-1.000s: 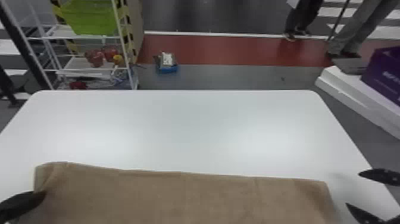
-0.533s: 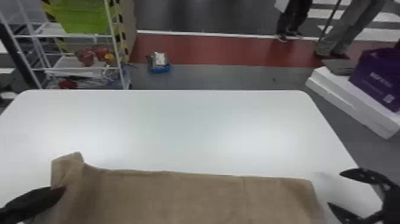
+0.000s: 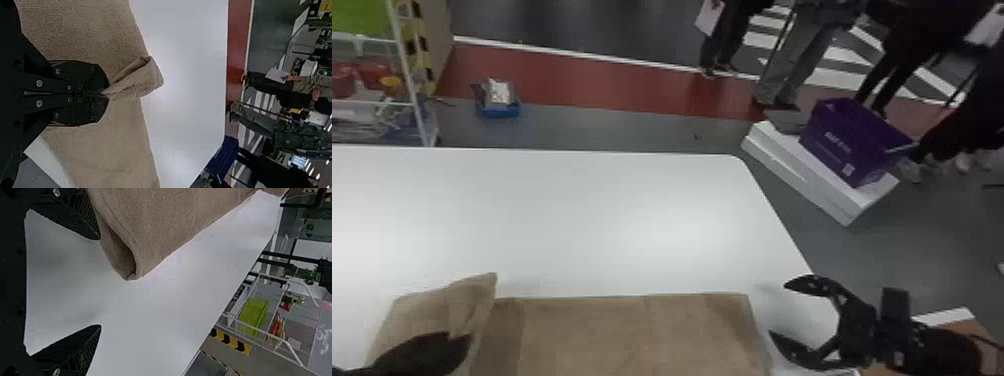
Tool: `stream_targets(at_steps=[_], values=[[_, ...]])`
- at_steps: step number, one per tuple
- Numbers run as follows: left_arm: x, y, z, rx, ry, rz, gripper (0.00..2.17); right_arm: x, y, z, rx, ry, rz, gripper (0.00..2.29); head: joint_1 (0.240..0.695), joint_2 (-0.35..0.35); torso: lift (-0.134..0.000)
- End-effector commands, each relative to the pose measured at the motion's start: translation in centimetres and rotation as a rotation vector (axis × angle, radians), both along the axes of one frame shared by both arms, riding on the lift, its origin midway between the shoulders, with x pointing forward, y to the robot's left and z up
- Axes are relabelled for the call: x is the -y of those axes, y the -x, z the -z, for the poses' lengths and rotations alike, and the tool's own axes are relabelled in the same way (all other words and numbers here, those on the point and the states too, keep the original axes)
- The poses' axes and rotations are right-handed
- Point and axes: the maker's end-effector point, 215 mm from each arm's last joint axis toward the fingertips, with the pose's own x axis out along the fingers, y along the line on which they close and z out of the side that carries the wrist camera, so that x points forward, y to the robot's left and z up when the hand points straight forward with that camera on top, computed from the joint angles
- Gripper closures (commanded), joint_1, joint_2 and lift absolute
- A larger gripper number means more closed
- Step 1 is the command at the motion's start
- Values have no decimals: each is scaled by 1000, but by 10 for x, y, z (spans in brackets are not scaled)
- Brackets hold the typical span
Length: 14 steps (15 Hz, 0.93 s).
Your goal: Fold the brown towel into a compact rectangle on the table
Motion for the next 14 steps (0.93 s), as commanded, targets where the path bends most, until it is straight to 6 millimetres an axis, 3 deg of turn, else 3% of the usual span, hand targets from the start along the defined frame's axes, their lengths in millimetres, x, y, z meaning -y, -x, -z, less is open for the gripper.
stream_targets(at_steps=[1,5,6,7,8,14], values=[[34,3,-4,5,-2,52,1882,-2,0,1,-1,1,-4,66,695,-350,-134],[76,18,5,-28,9,107,1777,-4,1,4,2,3,-12,66,695,-350,-134],[87,21,11,-38,4,120,1315,-6,1,5,1,2,-15,66,695,-350,-134],[99,21,16,-39,-3,134,340,-9,0,6,0,0,-20,66,695,-350,-134],[109,21,16,-34,-9,144,-2,-11,0,5,2,-1,-23,66,695,-350,-134],[102,6,8,18,-34,110,33,1,-1,-14,38,3,0,70,695,-350,-134]])
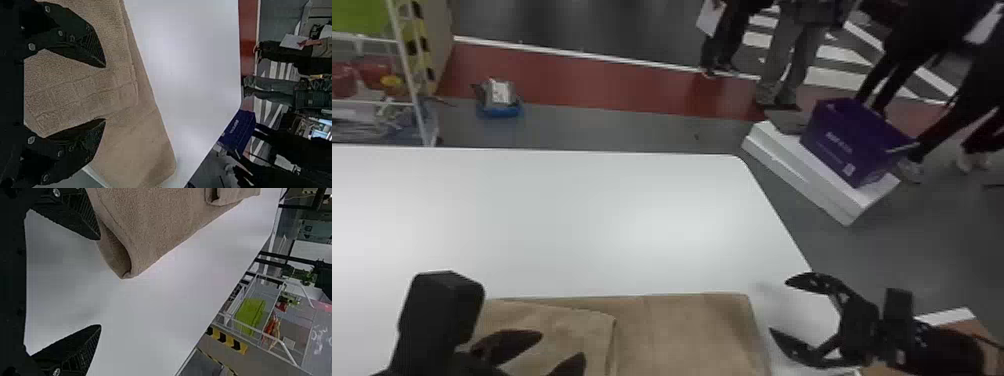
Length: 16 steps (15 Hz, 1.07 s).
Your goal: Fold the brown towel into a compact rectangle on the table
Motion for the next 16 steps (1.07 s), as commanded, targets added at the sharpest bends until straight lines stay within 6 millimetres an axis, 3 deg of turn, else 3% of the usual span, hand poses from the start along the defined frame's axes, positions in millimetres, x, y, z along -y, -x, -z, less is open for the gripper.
stream_targets(at_steps=[1,3,5,8,10,12,13,16], values=[[-16,-14,-6,42,-10,-33,33,-1,3,-10,16,-8,3,70,695,-350,-134],[-57,-34,-13,101,-18,-83,29,-11,9,-20,33,-26,-8,66,695,-350,-134],[-124,-49,-18,145,-15,-169,33,-33,11,-26,49,-55,-45,66,695,-350,-134],[-205,-61,-29,216,12,-271,36,-53,12,-32,1,-128,-26,60,695,-345,-134],[-248,-56,-28,211,16,-333,36,-72,17,-40,-13,-171,-48,76,695,-260,-134],[-276,-51,-28,212,20,-367,46,-94,20,-49,-5,-183,-93,83,695,-180,-134],[-284,-49,-28,212,23,-378,56,-102,22,-53,2,-197,-113,87,695,-106,-134],[-306,-44,-24,209,19,-409,60,-135,34,-67,61,-177,-251,87,695,-12,-134]])
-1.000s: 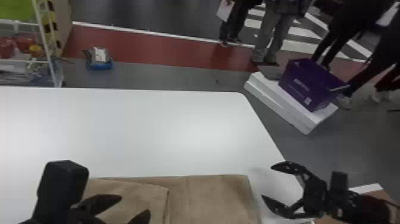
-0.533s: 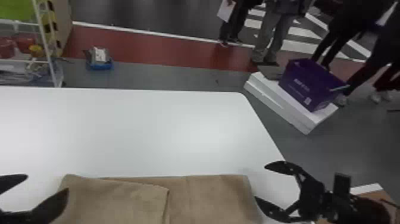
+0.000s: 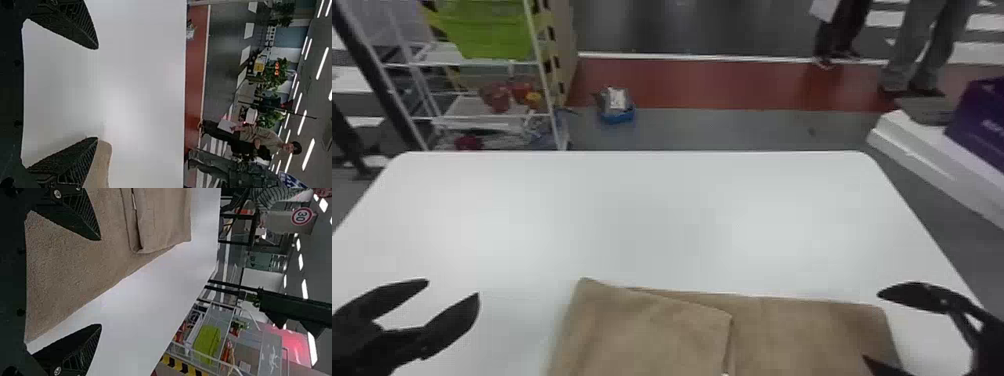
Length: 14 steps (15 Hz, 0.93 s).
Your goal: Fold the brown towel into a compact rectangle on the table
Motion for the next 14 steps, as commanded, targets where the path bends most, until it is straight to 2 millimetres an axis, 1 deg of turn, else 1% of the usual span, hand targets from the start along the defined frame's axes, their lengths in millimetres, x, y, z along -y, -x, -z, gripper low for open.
stream_targets(at_steps=[1,2,3,4,5,6,7,9,10,11,12,14], values=[[-14,2,1,11,1,-21,60,-29,8,-13,150,75,-113,87,695,17,-134],[-18,3,3,8,8,-29,63,-40,8,-14,200,118,-153,90,695,68,-134],[-18,5,3,7,10,-28,63,-47,5,-15,201,130,-166,90,695,95,-134],[-18,9,2,5,12,-27,63,-54,2,-15,163,122,-165,90,695,116,-134],[-22,11,0,8,15,-33,63,-63,3,-19,171,132,-186,90,695,132,-134],[-22,13,-1,10,23,-26,63,-75,6,-16,173,172,-231,97,695,159,-134],[-22,15,-6,18,25,-21,66,-81,5,-18,209,228,-268,97,695,175,-134],[-24,17,-8,20,22,-22,73,-94,2,-26,294,315,-331,110,695,201,-134],[-24,20,-8,17,21,-21,73,-100,3,-31,345,368,-372,110,695,214,-134],[-25,21,-8,16,19,-22,73,-109,11,-35,436,448,-444,110,695,235,-134],[-25,22,-8,14,19,-22,73,-116,16,-28,456,512,-501,110,695,245,-134],[-25,24,-7,11,19,-21,73,-124,27,-12,457,625,-595,113,695,269,-134]])
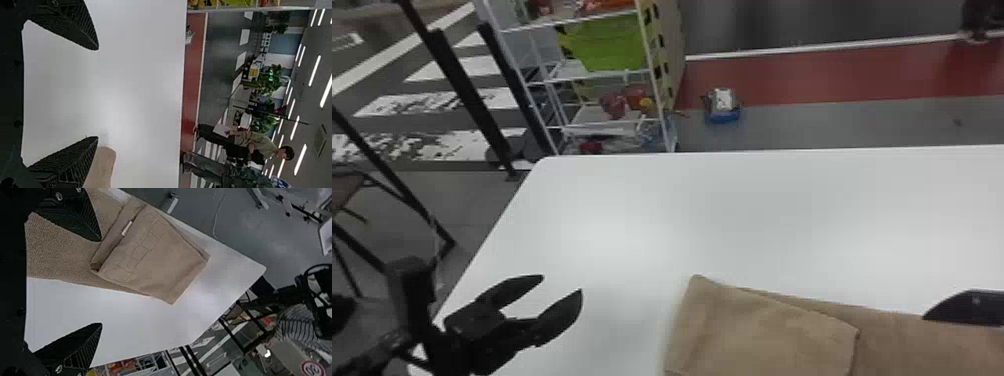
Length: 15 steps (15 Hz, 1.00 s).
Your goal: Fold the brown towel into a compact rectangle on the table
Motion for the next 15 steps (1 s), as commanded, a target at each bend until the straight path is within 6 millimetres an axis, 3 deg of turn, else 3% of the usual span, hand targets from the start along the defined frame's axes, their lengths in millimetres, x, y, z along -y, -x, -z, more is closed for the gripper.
stream_targets(at_steps=[1,3,5,8,15], values=[[0,2,1,-3,2,-1,73,-7,11,18,9,122,-68,124,695,281,-134],[-1,3,2,-7,3,-4,73,-7,9,30,12,189,-91,144,695,304,-134],[-1,3,2,-6,4,-5,76,-12,-11,28,7,180,-74,191,695,310,-134],[-4,4,3,-7,2,-12,76,-14,-29,42,-9,243,-70,194,695,309,-134],[-14,-1,2,9,-9,-35,76,-44,-29,76,-30,387,-166,215,695,337,-134]])
